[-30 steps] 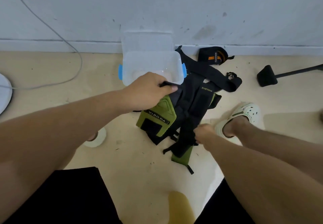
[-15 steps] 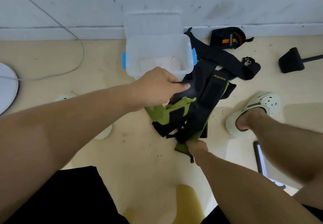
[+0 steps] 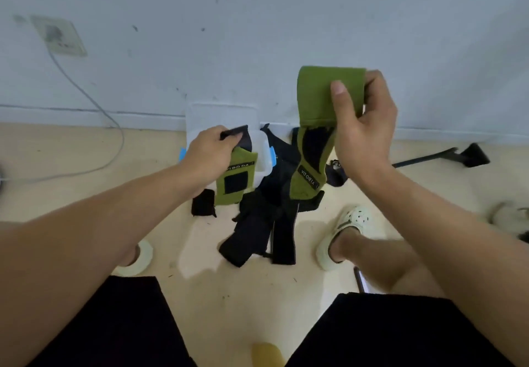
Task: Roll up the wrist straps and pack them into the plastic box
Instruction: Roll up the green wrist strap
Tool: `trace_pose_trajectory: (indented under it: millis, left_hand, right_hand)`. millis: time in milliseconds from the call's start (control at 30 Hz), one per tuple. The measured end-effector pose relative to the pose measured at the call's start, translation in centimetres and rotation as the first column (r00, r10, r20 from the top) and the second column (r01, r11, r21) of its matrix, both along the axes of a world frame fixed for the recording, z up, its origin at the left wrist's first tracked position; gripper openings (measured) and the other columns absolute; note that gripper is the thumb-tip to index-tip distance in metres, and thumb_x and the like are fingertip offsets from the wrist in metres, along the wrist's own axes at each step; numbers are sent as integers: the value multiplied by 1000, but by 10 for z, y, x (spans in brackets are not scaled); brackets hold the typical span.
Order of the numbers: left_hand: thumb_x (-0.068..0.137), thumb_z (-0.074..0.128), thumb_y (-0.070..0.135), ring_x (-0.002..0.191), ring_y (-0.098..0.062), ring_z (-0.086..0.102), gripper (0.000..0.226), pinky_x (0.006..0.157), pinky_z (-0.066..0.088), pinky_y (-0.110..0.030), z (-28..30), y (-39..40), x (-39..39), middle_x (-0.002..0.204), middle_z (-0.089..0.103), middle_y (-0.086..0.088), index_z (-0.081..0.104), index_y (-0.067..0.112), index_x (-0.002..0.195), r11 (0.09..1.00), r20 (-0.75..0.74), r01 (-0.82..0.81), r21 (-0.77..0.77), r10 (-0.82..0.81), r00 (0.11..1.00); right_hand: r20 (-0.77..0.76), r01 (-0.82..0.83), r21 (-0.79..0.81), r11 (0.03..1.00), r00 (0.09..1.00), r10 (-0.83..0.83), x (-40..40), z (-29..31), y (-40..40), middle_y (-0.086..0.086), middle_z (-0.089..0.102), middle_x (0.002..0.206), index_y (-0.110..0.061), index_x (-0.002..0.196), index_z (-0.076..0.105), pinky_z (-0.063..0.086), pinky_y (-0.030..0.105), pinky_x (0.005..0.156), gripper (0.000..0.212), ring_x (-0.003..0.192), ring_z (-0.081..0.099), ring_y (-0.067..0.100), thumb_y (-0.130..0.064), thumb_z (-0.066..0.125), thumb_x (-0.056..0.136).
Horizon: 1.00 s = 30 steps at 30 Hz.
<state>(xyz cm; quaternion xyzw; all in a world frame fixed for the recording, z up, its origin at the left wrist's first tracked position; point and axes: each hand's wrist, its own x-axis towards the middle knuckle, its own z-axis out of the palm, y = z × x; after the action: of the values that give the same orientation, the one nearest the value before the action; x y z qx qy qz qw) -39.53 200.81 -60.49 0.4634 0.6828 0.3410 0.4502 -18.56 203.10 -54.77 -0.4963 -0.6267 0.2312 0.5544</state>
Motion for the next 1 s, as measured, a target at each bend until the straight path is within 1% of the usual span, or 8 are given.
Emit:
trace_pose_trajectory:
  millis: [200, 300, 400, 500, 667, 800, 900, 1000]
  left_hand:
    - [110, 43, 36, 80, -23, 58, 31, 73, 44, -36, 31, -3, -3, 89, 65, -8, 62, 14, 101, 995, 117, -93, 33, 88, 989]
    - [109, 46, 35, 77, -23, 62, 32, 80, 55, -40, 26, -2, -6, 87, 67, -6, 67, 14, 99, 986, 285, -130, -106, 156, 946]
    - [99, 58, 44, 82, -24, 66, 30, 74, 54, -34, 26, -1, -13, 94, 71, -7, 70, 18, 107, 982, 475, 32, -187, 62, 878]
    - [99, 53, 62, 89, -21, 71, 46, 75, 54, -34, 24, 6, -17, 101, 76, -5, 72, 21, 110, 963, 509, 160, -215, -29, 860]
    - [95, 62, 59, 94, -27, 77, 49, 88, 58, -39, 21, 16, -16, 104, 79, -10, 77, 14, 107, 984, 378, 136, -117, -83, 922]
    - [81, 82, 42, 90, -15, 78, 15, 84, 58, -34, 19, 16, -22, 95, 80, 3, 77, 32, 90, 965, 319, 261, -14, -243, 916]
    - [79, 91, 24, 101, -19, 77, 46, 97, 58, -44, 7, 19, -27, 107, 80, 1, 69, 18, 118, 993, 306, 119, -13, -109, 946]
    - [84, 86, 22, 98, -18, 78, 34, 97, 58, -43, 5, 22, -31, 104, 81, 1, 70, 14, 114, 1000, 314, -5, -3, 6, 949]
  right_hand:
    - [-17, -296, 144, 944, 953, 301, -11, 85, -21, -3, 59, 87, -22, 91, 56, 46, 29, 78, 11, 84, 55, 14, -21, 63, 99]
    - [-42, -411, 58, 910, 909, 414, -23, 67, -25, -2, 62, 100, -22, 93, 61, 48, 27, 81, 4, 92, 60, 13, -24, 63, 96]
    - [41, -500, -51, 865, 864, 502, -35, 21, -30, -9, 60, 113, -28, 87, 61, 48, 28, 91, 6, 107, 62, 10, -28, 66, 91]
    - [-50, -418, -216, 882, 907, 418, -42, -18, -26, -10, 64, 114, -29, 81, 66, 50, 33, 93, 10, 108, 64, 10, -32, 72, 89]
    - [-238, -247, -480, 842, 960, 146, -43, -34, 6, -15, 72, 111, -14, 88, 73, 56, 37, 86, 14, 96, 71, 9, -27, 73, 95]
    - [-351, -307, -568, 764, 930, 113, -49, -45, 15, 11, 68, 79, -1, 89, 71, 53, 41, 73, 28, 73, 65, 24, -28, 72, 97]
    - [-351, -353, -591, 726, 922, 162, -52, -47, 21, 18, 76, 88, -1, 98, 74, 58, 29, 67, 35, 75, 73, 20, -35, 66, 100]
    - [-361, -369, -608, 703, 917, 169, -54, -52, 29, 1, 78, 89, -10, 108, 69, 59, 28, 74, 44, 82, 75, 11, -52, 65, 94]
